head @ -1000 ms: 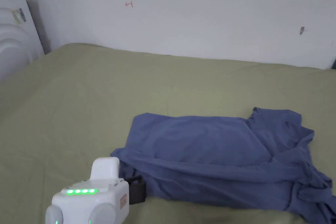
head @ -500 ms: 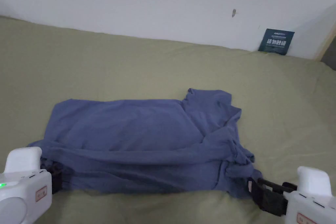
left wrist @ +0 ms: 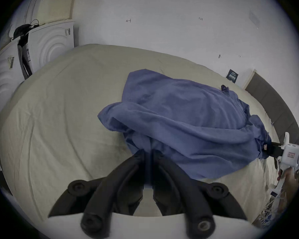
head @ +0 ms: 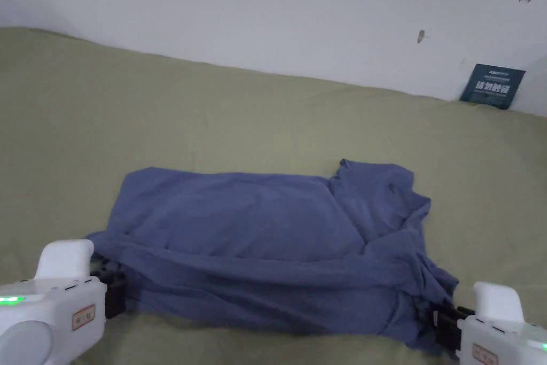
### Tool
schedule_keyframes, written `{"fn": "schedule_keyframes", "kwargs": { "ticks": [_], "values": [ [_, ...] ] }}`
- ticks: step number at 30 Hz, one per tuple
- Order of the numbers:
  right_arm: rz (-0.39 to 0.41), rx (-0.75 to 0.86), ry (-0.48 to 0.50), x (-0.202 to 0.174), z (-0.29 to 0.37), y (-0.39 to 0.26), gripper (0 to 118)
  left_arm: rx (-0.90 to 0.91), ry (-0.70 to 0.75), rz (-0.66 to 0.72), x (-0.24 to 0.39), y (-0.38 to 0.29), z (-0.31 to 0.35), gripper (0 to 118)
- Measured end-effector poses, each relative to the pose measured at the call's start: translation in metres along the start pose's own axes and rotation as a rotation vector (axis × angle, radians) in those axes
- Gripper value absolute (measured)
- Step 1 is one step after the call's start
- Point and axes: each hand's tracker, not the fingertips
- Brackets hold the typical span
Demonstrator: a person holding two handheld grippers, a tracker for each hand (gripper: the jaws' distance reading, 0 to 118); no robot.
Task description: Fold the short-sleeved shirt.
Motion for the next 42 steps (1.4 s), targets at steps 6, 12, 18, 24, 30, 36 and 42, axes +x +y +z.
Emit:
{"fn": "schedule_keyframes", "kwargs": {
  "ticks": [6, 12, 18, 24, 30, 36, 42],
  "values": [
    [-0.018, 0.089, 0.053, -0.002, 0.052, 0.007, 9, 0.015, -0.038, -0.056, 0.001, 0.010, 0.014, 8],
    [0.002, 0.121, 0.061, 0.003, 0.102, 0.018, 9, 0.044, -0.071, -0.059, -0.008, 0.019, 0.050, 8],
    [-0.017, 0.109, 0.055, 0.012, 0.141, 0.003, 9, 0.001, -0.114, -0.050, -0.032, 0.011, 0.092, 8],
    [-0.037, 0.012, 0.043, 0.005, 0.166, -0.034, 9, -0.128, -0.110, -0.068, -0.049, -0.027, 0.118, 8],
    [-0.039, -0.147, 0.040, 0.012, 0.170, -0.083, 9, -0.246, -0.110, -0.049, -0.067, -0.064, 0.131, 8],
    [-0.134, -0.210, 0.088, 0.022, 0.159, -0.110, 9, -0.308, -0.103, 0.000, -0.074, -0.085, 0.125, 9],
    [-0.232, -0.099, 0.141, 0.026, 0.201, -0.087, 69, -0.210, -0.030, 0.037, -0.065, -0.067, 0.159, 75]
  ]
}}
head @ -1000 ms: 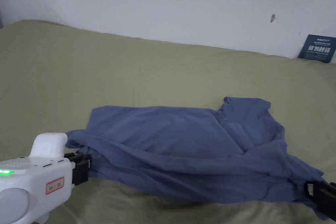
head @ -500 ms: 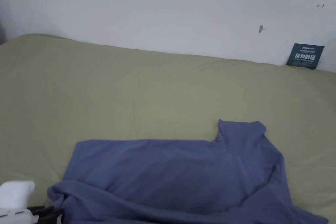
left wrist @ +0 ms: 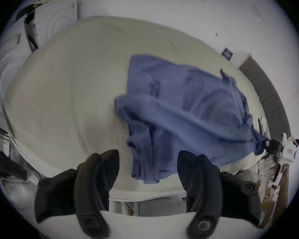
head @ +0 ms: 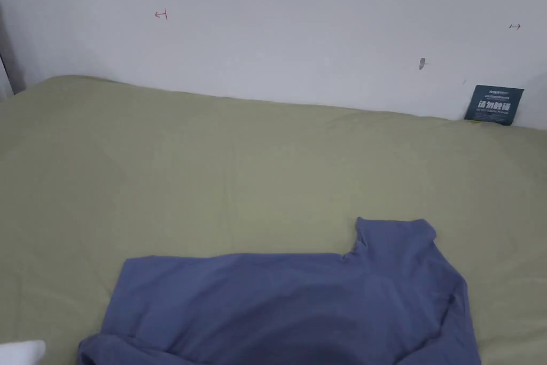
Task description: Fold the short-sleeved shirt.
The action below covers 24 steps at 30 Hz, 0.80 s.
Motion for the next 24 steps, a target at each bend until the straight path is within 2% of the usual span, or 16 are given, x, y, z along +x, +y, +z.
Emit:
{"fn": "schedule_keyframes", "kwargs": {
  "ticks": [3, 5, 6, 7, 8, 9, 10, 12, 15, 19, 24],
  "values": [
    [0.104, 0.162, -0.046, -0.032, 0.038, 0.012, 69, 0.289, 0.071, 0.004, 0.025, 0.009, 0.049, 74],
    [0.214, 0.272, -0.088, -0.064, 0.053, 0.016, 69, 0.480, 0.032, -0.028, 0.050, 0.009, 0.077, 74],
    [0.237, 0.301, -0.112, -0.079, 0.058, 0.018, 67, 0.515, -0.009, -0.059, 0.064, 0.009, 0.085, 69],
    [0.258, 0.325, -0.133, -0.093, 0.061, 0.018, 66, 0.540, -0.017, -0.086, 0.077, 0.009, 0.090, 57],
    [0.291, 0.358, -0.154, -0.109, 0.064, 0.016, 61, 0.561, -0.005, -0.121, 0.096, 0.005, 0.097, 34],
    [0.315, 0.377, -0.169, -0.121, 0.064, 0.012, 34, 0.574, 0.011, -0.158, 0.108, 0.002, 0.100, 0],
    [0.357, 0.401, -0.209, -0.136, 0.066, 0.007, 2, 0.601, 0.039, -0.206, 0.123, -0.004, 0.100, 0],
    [0.373, 0.429, -0.216, -0.155, 0.065, -0.007, 1, 0.628, 0.053, -0.270, 0.146, -0.017, 0.098, 0],
    [0.339, 0.432, -0.101, -0.173, 0.060, -0.022, 1, 0.601, -0.024, -0.279, 0.167, -0.038, 0.094, 0],
    [0.353, 0.386, -0.097, -0.185, 0.050, -0.040, 1, 0.531, -0.069, -0.263, 0.176, -0.055, 0.084, 0],
    [0.370, 0.365, -0.092, -0.187, 0.033, -0.034, 1, 0.492, -0.053, -0.228, 0.160, -0.035, 0.072, 0]
  ]
}}
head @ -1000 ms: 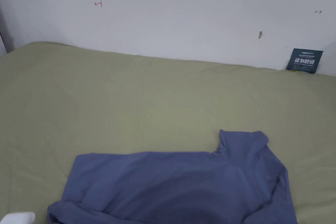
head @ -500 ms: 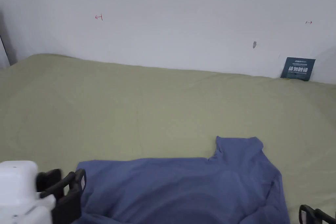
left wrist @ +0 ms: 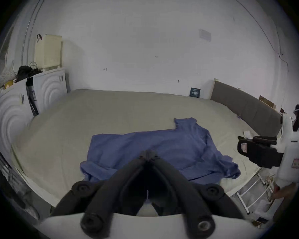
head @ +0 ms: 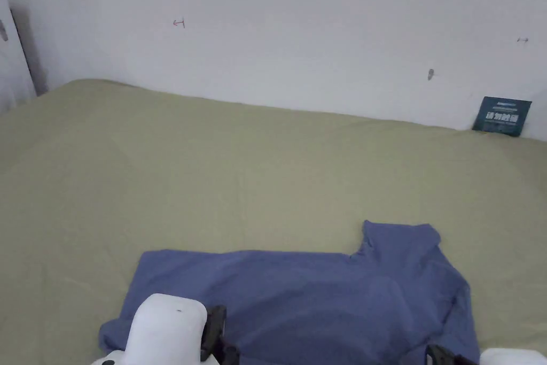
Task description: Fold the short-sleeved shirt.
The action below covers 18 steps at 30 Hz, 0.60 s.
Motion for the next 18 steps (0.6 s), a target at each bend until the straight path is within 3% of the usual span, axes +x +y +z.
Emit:
{"fn": "schedule_keyframes", "kwargs": {
  "ticks": [4, 8, 10, 11, 12, 14, 15, 18],
  "values": [
    [0.006, 0.014, -0.002, 0.009, -0.022, 0.013, 1, 0.002, 0.095, 0.035, -0.041, 0.036, -0.042, 0],
    [-0.008, 0.017, -0.020, 0.026, -0.047, 0.025, 1, -0.023, 0.093, 0.082, -0.102, 0.090, -0.115, 0],
    [-0.017, 0.004, -0.028, 0.036, -0.058, 0.028, 1, -0.086, 0.094, 0.136, -0.133, 0.107, -0.162, 6],
    [-0.026, -0.010, -0.036, 0.041, -0.064, 0.028, 1, -0.183, 0.087, 0.166, -0.148, 0.113, -0.189, 15],
    [-0.031, -0.020, -0.040, 0.046, -0.068, 0.028, 1, -0.260, 0.094, 0.182, -0.159, 0.116, -0.212, 31],
    [-0.040, -0.047, -0.045, 0.057, -0.078, 0.027, 1, -0.382, 0.143, 0.155, -0.175, 0.109, -0.259, 86],
    [-0.043, -0.058, -0.053, 0.061, -0.081, 0.026, 1, -0.442, 0.179, 0.138, -0.179, 0.105, -0.275, 104],
    [-0.061, -0.098, -0.065, 0.076, -0.095, 0.021, 1, -0.549, 0.191, 0.161, -0.188, 0.083, -0.312, 103]
  ]
}}
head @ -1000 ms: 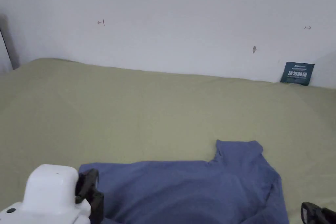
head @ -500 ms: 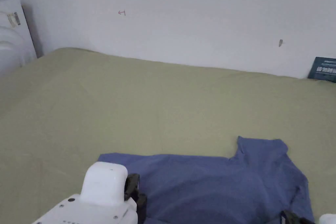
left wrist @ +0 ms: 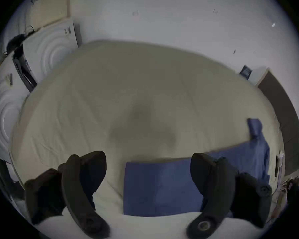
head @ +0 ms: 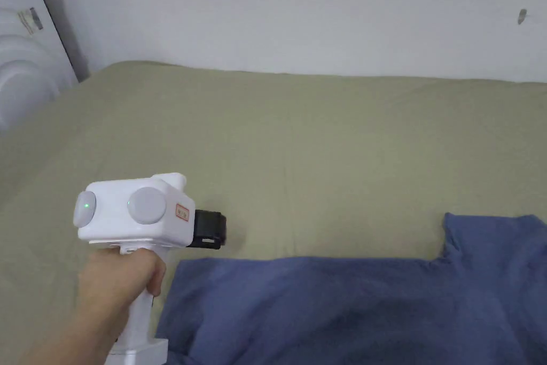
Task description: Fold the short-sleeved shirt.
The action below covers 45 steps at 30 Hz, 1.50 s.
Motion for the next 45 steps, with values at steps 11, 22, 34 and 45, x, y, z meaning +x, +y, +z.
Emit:
{"fn": "schedule_keyframes", "kwargs": {
  "ticks": [11, 22, 34, 45],
  "values": [
    [-0.024, -0.031, -0.025, 0.040, -0.042, 0.020, 1, -0.125, 0.022, -0.087, 0.014, -0.021, -0.026, 34],
    [0.145, -0.520, 0.092, 0.087, -0.262, 0.113, 104, -0.090, 0.018, -0.140, 0.037, -0.027, 0.000, 4],
    [-0.084, -0.694, 0.027, 0.096, -0.309, 0.103, 58, -0.124, -0.008, -0.121, 0.030, -0.032, -0.010, 4],
    [0.055, -0.454, 0.089, 0.083, -0.235, 0.122, 4, -0.044, -0.040, -0.138, 0.028, -0.028, 0.014, 4]
  ]
}}
